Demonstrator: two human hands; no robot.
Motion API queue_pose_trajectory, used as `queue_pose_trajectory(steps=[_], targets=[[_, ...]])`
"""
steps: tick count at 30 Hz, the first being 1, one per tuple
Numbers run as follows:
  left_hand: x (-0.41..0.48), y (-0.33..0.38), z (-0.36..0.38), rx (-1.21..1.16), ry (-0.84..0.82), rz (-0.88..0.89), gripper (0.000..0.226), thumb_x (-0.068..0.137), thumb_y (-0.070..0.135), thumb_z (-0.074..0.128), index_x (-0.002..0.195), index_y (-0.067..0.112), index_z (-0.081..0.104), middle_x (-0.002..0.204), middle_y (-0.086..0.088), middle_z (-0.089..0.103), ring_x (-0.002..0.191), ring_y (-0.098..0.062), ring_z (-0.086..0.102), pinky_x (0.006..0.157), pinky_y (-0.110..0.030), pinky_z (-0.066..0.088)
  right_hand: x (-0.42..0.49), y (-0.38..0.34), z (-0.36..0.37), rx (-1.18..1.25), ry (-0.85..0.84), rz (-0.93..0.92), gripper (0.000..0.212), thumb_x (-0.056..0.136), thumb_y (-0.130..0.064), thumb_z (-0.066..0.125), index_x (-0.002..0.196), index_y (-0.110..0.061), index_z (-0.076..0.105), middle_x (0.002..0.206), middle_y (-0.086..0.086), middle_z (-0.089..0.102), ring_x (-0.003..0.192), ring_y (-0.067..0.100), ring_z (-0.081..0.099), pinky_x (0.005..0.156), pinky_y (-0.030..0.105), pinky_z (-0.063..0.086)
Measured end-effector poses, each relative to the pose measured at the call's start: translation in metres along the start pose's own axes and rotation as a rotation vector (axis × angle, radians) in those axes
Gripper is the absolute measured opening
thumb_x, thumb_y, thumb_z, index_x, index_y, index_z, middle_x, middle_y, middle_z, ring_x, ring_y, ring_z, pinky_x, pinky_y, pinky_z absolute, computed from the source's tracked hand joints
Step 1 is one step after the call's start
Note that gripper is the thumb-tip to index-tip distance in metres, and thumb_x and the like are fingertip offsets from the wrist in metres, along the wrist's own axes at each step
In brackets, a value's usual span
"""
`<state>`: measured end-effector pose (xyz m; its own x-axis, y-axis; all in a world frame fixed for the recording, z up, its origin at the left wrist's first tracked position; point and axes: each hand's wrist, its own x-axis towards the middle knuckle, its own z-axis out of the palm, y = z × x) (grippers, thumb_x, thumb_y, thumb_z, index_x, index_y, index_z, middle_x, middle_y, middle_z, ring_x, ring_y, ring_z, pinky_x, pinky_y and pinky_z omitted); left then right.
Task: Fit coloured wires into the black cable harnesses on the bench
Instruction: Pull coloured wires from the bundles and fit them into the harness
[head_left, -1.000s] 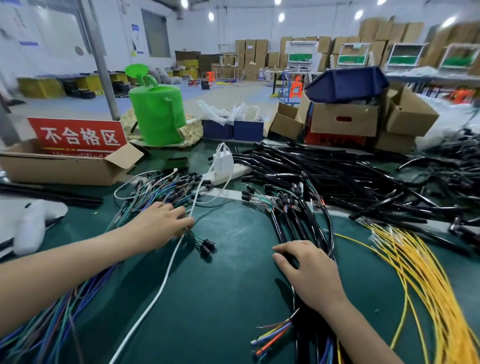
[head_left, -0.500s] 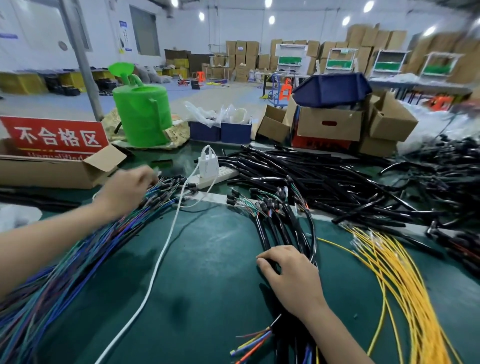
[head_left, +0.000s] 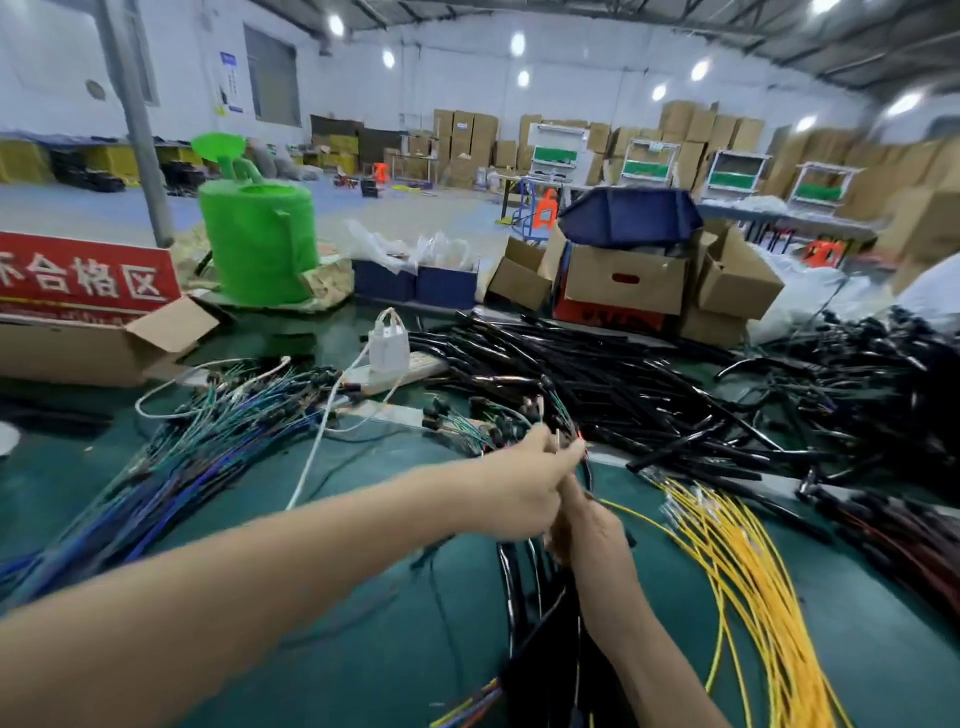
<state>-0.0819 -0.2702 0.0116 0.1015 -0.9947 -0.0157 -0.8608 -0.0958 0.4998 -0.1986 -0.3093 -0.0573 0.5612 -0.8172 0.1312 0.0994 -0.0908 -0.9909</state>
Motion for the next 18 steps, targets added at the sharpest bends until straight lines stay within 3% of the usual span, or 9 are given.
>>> queue_pose_trajectory(steps=[2,4,7,10,12,13,15,18], targets=[[-0.004,-0.002,0.031,-0.025,0.009,0.077,0.070,0.095,0.003,0.032,0.152,0.023,-0.003,0.138,0.001,0.021,0.110,-0.028,0.044,0.089,-0.031,0.041,0.004,-0.003,-0.007,0.138,0.029,0.084,0.030,0.088,-0.042,0.056,0.078,-0.015,0.066,0.061,0.001,0.047,0.051,0.012,0.031,0.044,0.020,0.026],[-0.007,-0.013,0.036,-0.018,0.096,0.049,0.080,0.095,-0.001,0.034,0.148,0.031,-0.016,0.145,0.002,0.021,0.115,-0.022,0.045,0.092,-0.030,0.041,0.007,-0.005,-0.015,0.315,0.028,0.168,0.023,0.095,-0.024,0.052,0.105,-0.011,0.068,0.078,0.004,0.063,0.055,0.010,0.037,0.049,0.021,0.031],[-0.019,-0.020,0.037,-0.043,0.083,0.060,0.087,0.094,-0.004,0.033,0.140,0.046,-0.021,0.156,0.008,0.018,0.126,-0.019,0.044,0.096,-0.026,0.041,0.010,-0.006,-0.022,0.384,-0.072,0.228,0.030,0.095,-0.023,0.049,0.116,-0.007,0.064,0.095,0.008,0.070,0.066,0.011,0.044,0.060,0.023,0.032],[-0.029,-0.024,0.038,-0.063,0.024,0.080,0.085,0.093,-0.004,0.032,0.142,0.052,-0.010,0.153,0.018,0.026,0.107,-0.009,0.058,0.088,-0.020,0.045,0.008,-0.005,-0.020,0.299,-0.173,0.259,0.031,0.089,-0.027,0.056,0.100,0.000,0.066,0.083,0.012,0.065,0.057,0.010,0.043,0.052,0.019,0.031],[-0.028,-0.019,0.040,-0.126,0.001,0.104,0.084,0.092,-0.008,0.030,0.145,0.048,-0.004,0.152,0.021,0.026,0.110,-0.016,0.059,0.085,-0.018,0.049,0.006,-0.005,-0.021,0.268,-0.245,0.255,0.025,0.081,-0.027,0.061,0.081,-0.002,0.067,0.072,0.012,0.058,0.056,0.011,0.041,0.048,0.018,0.029],[-0.027,-0.016,0.043,-0.167,0.010,0.108,0.083,0.092,-0.008,0.032,0.146,0.045,-0.001,0.151,0.019,0.028,0.110,-0.017,0.058,0.078,-0.011,0.049,0.006,-0.006,-0.021,0.282,-0.252,0.258,0.023,0.081,-0.024,0.061,0.077,-0.002,0.067,0.071,0.011,0.060,0.057,0.013,0.043,0.049,0.018,0.030],[-0.027,-0.013,0.047,-0.228,0.111,0.087,0.079,0.095,-0.002,0.041,0.148,0.044,0.005,0.148,0.012,0.037,0.107,-0.016,0.053,0.069,-0.001,0.043,0.007,-0.007,-0.024,0.359,-0.186,0.284,0.019,0.089,-0.016,0.056,0.082,-0.001,0.065,0.074,0.011,0.069,0.055,0.013,0.050,0.048,0.017,0.035],[-0.042,-0.017,0.046,-0.287,0.260,-0.018,0.070,0.095,0.007,0.052,0.147,0.038,0.018,0.131,0.009,0.051,0.079,-0.013,0.060,0.072,-0.013,0.045,0.009,-0.008,-0.026,0.501,-0.053,0.310,0.020,0.098,-0.013,0.044,0.083,-0.006,0.055,0.078,0.015,0.073,0.049,0.013,0.056,0.045,0.017,0.044]])
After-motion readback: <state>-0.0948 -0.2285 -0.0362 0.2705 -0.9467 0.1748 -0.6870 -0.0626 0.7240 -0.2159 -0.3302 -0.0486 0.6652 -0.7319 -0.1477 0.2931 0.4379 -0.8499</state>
